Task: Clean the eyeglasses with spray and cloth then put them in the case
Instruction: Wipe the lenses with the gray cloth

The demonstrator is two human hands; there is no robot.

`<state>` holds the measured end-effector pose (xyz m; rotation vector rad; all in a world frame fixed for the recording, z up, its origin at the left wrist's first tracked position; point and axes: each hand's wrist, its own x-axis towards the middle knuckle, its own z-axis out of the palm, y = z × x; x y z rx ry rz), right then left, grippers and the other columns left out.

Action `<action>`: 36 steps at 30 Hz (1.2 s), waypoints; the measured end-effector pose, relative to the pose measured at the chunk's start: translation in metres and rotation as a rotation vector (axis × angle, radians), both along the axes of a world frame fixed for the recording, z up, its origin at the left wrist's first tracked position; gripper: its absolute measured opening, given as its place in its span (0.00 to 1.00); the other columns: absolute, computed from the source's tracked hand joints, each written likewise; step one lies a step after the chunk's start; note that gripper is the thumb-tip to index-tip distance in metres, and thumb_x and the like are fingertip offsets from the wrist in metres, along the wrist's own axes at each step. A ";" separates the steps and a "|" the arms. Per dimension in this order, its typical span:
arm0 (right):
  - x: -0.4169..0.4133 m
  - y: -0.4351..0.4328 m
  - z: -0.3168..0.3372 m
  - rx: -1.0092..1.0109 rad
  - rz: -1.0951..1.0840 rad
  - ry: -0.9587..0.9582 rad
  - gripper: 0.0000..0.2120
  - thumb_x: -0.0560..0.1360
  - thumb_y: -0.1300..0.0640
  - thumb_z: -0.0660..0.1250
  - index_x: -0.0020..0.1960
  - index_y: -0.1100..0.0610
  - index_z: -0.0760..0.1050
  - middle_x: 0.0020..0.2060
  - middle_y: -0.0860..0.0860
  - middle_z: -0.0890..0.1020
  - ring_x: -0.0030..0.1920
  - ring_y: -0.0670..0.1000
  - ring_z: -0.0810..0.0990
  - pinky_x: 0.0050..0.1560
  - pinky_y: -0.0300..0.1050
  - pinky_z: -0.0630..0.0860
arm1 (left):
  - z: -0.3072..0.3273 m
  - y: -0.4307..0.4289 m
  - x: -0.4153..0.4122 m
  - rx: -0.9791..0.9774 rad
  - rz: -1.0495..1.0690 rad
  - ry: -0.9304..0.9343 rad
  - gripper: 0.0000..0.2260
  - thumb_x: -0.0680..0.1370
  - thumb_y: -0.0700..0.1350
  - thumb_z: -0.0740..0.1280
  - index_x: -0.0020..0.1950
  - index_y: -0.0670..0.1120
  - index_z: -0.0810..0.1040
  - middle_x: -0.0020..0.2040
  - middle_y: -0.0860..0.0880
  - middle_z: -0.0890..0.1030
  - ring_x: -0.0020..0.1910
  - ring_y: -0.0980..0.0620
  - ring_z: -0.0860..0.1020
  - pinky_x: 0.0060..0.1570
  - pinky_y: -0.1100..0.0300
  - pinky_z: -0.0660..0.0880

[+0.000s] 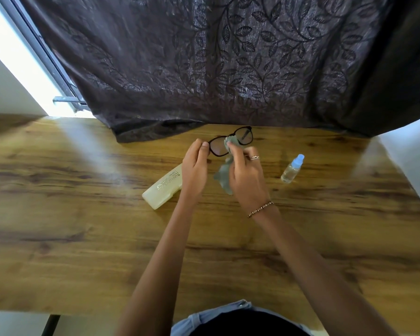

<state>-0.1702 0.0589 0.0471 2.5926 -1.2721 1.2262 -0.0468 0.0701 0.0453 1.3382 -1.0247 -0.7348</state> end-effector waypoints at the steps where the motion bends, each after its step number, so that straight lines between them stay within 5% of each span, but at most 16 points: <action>1: -0.001 0.003 0.000 0.009 0.016 0.007 0.18 0.74 0.66 0.57 0.63 0.68 0.73 0.37 0.58 0.81 0.48 0.53 0.76 0.47 0.44 0.80 | 0.001 0.001 0.001 -0.004 0.012 0.018 0.13 0.83 0.44 0.56 0.45 0.37 0.70 0.41 0.46 0.70 0.40 0.52 0.69 0.42 0.59 0.71; 4: 0.002 0.010 -0.002 0.018 0.101 0.067 0.19 0.75 0.66 0.55 0.65 0.67 0.71 0.39 0.59 0.80 0.46 0.54 0.78 0.44 0.46 0.80 | 0.002 0.002 0.001 -0.007 -0.008 0.032 0.11 0.83 0.43 0.56 0.46 0.37 0.71 0.43 0.45 0.71 0.41 0.54 0.70 0.40 0.69 0.70; 9: 0.005 -0.003 0.009 0.020 0.064 0.042 0.20 0.75 0.64 0.55 0.65 0.67 0.71 0.37 0.57 0.81 0.47 0.52 0.76 0.46 0.41 0.79 | 0.001 0.001 0.001 -0.031 -0.023 0.006 0.10 0.83 0.43 0.56 0.44 0.42 0.71 0.40 0.47 0.71 0.40 0.51 0.70 0.41 0.58 0.70; 13: -0.003 0.005 0.008 0.015 0.077 0.022 0.18 0.74 0.64 0.56 0.61 0.66 0.74 0.33 0.56 0.78 0.44 0.51 0.76 0.43 0.43 0.79 | 0.004 0.001 0.006 -0.044 -0.003 0.016 0.11 0.83 0.41 0.55 0.43 0.39 0.70 0.40 0.44 0.69 0.39 0.50 0.69 0.37 0.68 0.69; 17: 0.004 0.006 0.005 -0.002 0.141 0.092 0.20 0.75 0.66 0.57 0.66 0.65 0.71 0.41 0.56 0.83 0.47 0.54 0.77 0.45 0.43 0.79 | 0.001 0.002 -0.001 -0.037 -0.043 -0.007 0.11 0.83 0.41 0.55 0.43 0.40 0.70 0.39 0.45 0.70 0.38 0.52 0.68 0.38 0.62 0.68; 21: -0.001 -0.004 0.006 -0.019 0.015 0.050 0.19 0.75 0.63 0.58 0.64 0.67 0.73 0.36 0.55 0.82 0.45 0.51 0.72 0.47 0.39 0.74 | 0.003 0.003 0.003 -0.050 -0.007 -0.002 0.12 0.83 0.42 0.56 0.43 0.38 0.70 0.39 0.46 0.70 0.38 0.51 0.69 0.38 0.64 0.69; 26: 0.003 0.003 0.001 -0.040 0.134 0.098 0.18 0.75 0.67 0.59 0.64 0.66 0.74 0.61 0.58 0.79 0.48 0.51 0.69 0.52 0.41 0.72 | -0.001 0.002 0.002 -0.039 -0.038 -0.007 0.11 0.83 0.42 0.56 0.43 0.40 0.70 0.40 0.46 0.70 0.39 0.52 0.69 0.40 0.60 0.68; 31: -0.001 -0.004 0.009 -0.027 0.039 0.063 0.20 0.74 0.66 0.59 0.65 0.68 0.71 0.45 0.58 0.83 0.50 0.51 0.72 0.53 0.41 0.75 | 0.003 0.006 -0.001 -0.025 -0.011 0.048 0.11 0.83 0.42 0.55 0.43 0.43 0.70 0.39 0.48 0.70 0.38 0.56 0.69 0.40 0.64 0.69; 36: 0.003 0.007 -0.002 -0.077 0.161 0.153 0.19 0.73 0.71 0.65 0.63 0.68 0.74 0.60 0.60 0.80 0.47 0.53 0.72 0.49 0.44 0.77 | 0.000 0.006 0.003 -0.025 -0.016 0.072 0.10 0.83 0.43 0.56 0.43 0.44 0.70 0.40 0.46 0.69 0.40 0.51 0.68 0.43 0.55 0.67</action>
